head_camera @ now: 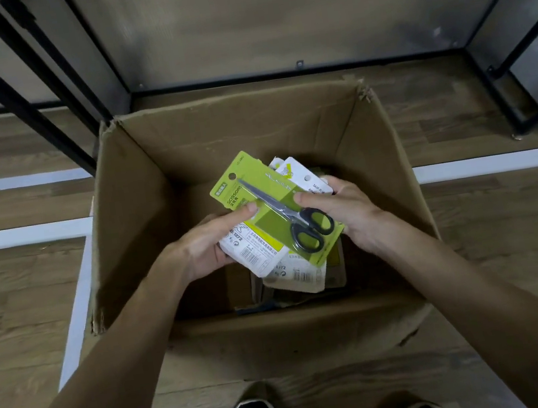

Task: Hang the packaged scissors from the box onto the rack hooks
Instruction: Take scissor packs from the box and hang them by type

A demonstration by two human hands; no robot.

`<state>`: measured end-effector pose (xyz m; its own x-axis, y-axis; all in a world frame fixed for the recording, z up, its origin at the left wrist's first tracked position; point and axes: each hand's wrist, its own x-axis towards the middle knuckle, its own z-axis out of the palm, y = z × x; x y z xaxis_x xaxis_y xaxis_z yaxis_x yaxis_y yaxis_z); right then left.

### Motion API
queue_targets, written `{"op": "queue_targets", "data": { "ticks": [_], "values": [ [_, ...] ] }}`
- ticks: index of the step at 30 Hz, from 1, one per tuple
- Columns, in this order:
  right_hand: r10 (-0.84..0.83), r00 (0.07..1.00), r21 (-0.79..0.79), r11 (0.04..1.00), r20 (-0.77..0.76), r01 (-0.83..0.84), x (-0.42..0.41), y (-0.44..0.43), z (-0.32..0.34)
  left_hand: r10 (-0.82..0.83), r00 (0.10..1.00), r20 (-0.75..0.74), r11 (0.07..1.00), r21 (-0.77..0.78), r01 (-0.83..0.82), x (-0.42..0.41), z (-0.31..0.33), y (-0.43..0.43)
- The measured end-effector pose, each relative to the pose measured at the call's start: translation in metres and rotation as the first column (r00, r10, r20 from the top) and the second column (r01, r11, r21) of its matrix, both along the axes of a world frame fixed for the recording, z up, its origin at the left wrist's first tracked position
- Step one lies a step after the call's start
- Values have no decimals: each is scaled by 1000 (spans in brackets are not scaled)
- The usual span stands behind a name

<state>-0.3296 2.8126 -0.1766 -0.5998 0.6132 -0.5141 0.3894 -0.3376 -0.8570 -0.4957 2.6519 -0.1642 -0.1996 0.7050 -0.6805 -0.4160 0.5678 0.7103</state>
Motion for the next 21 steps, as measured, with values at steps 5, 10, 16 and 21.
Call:
{"op": "queue_targets", "data": {
  "ticks": [5,10,16,21],
  "values": [
    [147,986,0,989,74,-148,0,-7,-6,-179,983,28,980,-87,181,1,-10,1],
    [264,947,-74,964,182,-255,-4,-6,-15,-68,974,-214,989,-140,38,1,-20,8],
    [241,817,6,958,524,-286,-8,7,-38,104,937,-335,974,-158,-165,-6,-34,5],
    [263,873,-82,964,411,-251,-2,1,-39,14,947,-320,984,-161,-69,2,-42,8]
  ]
}}
